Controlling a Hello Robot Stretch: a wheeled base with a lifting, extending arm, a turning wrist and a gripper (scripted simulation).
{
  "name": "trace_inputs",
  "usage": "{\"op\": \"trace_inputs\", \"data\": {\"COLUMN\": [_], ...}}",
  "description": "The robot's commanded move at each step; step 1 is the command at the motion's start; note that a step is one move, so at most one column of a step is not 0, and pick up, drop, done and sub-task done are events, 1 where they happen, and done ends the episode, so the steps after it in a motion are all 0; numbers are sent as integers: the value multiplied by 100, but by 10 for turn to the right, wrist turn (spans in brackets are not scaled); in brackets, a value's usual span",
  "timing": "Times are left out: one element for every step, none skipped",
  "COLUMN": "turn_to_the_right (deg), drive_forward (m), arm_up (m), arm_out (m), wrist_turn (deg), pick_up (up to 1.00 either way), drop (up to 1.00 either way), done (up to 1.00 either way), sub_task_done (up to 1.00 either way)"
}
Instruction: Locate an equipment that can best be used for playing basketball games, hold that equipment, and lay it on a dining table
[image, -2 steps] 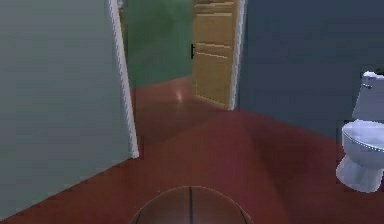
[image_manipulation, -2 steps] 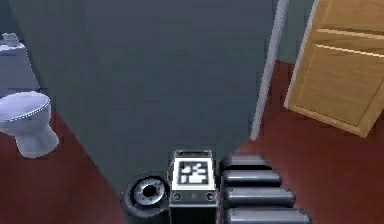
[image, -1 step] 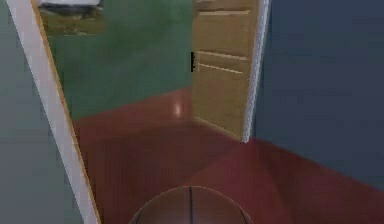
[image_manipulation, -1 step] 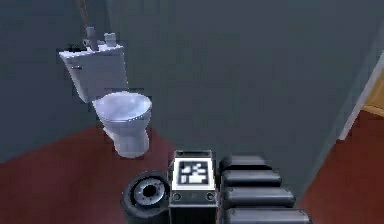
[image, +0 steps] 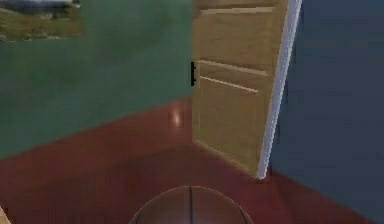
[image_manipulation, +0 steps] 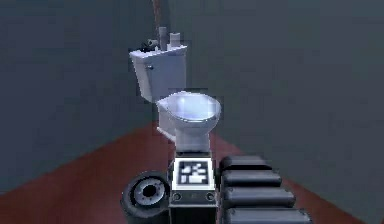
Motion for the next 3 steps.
{"op": "trace_inputs", "data": {"turn_to_the_right": [60, 0, -330], "drive_forward": [0, 45, 0], "arm_up": [0, 0, 0], "arm_out": [0, 0, 0], "wrist_turn": [0, 0, 0], "pick_up": [0, 0, 0], "drop": [0, 0, 0], "done": [0, 0, 0], "sub_task_done": [0, 0, 0]}}
